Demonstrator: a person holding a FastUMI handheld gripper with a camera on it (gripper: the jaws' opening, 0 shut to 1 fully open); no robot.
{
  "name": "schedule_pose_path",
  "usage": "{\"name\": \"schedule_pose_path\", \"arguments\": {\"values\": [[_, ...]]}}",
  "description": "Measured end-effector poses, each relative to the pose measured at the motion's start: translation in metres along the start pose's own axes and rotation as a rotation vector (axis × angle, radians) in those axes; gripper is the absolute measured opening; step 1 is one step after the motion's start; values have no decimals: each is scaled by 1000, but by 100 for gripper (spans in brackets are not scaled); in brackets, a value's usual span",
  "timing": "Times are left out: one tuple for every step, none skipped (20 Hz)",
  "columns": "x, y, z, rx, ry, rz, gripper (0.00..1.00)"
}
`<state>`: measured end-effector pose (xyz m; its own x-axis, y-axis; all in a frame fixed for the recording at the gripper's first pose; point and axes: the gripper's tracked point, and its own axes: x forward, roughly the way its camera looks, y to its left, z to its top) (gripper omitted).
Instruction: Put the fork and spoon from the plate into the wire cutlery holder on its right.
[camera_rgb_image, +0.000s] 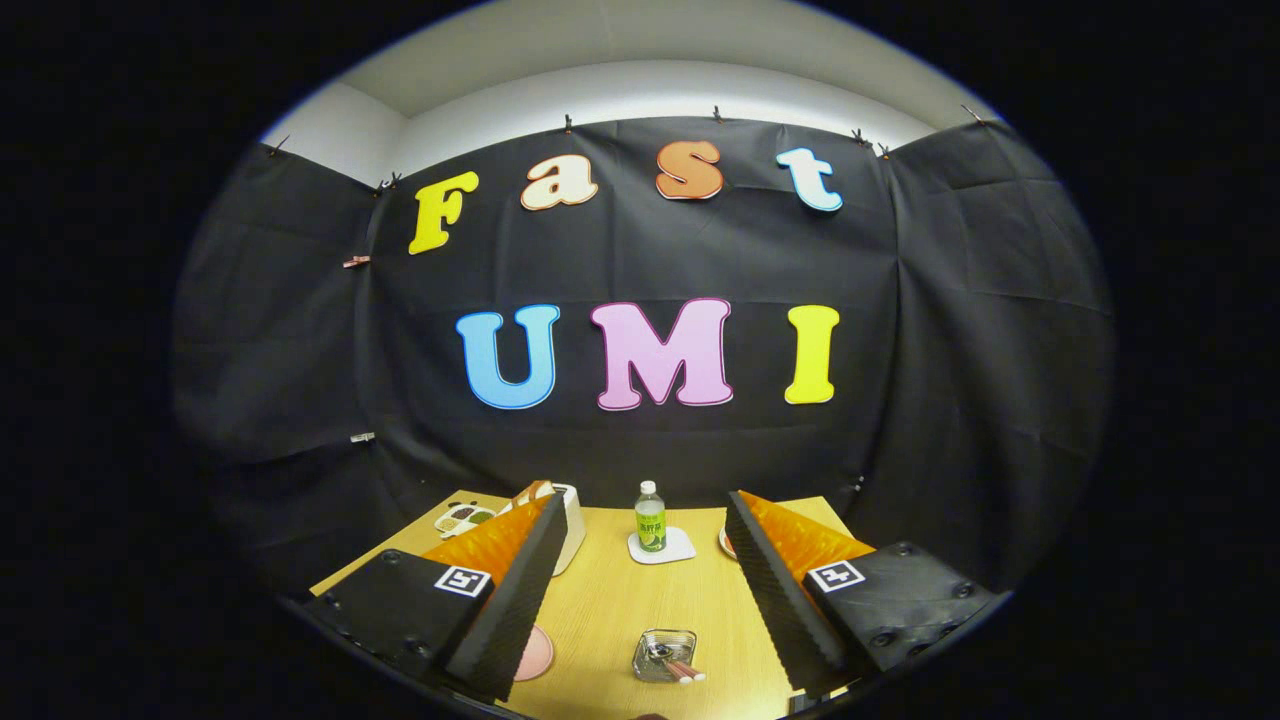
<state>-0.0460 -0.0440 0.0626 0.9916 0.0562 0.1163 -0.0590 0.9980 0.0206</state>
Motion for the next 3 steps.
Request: {"name": "schedule_pose_path", "arguments": {"values": [[-1, -12, -7, -8, 14, -37, 99], [0, -19, -12, -8, 27, -55, 99], [2, -21, -16, 4, 38, -59, 99]]}}
